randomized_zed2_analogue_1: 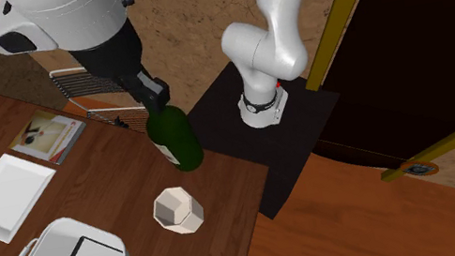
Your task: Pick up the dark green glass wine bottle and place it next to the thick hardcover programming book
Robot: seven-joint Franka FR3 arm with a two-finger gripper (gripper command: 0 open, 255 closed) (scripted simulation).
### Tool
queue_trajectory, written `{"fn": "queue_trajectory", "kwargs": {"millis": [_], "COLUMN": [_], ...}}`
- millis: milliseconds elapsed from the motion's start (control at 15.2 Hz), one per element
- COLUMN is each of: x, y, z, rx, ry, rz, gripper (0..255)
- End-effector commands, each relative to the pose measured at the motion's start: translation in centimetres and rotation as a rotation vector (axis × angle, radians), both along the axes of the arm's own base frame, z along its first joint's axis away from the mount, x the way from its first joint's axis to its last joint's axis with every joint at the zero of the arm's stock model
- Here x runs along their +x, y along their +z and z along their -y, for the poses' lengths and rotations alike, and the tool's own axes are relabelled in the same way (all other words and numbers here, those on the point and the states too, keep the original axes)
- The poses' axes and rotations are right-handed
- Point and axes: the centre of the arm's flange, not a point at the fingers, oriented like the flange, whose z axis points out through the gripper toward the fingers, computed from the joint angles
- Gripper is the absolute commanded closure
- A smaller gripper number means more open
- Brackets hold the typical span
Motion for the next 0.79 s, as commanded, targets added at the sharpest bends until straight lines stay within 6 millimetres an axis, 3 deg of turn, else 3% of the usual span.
{"fn": "queue_trajectory", "kwargs": {"millis": [0, 726], "x": [0.0, 0.0], "y": [1.2, 7.0], "z": [0.1, 0.1], "rx": [0.0, 0.0], "ry": [0.0, 0.0], "rz": [0.0, 0.0], "gripper": [255, 255]}}
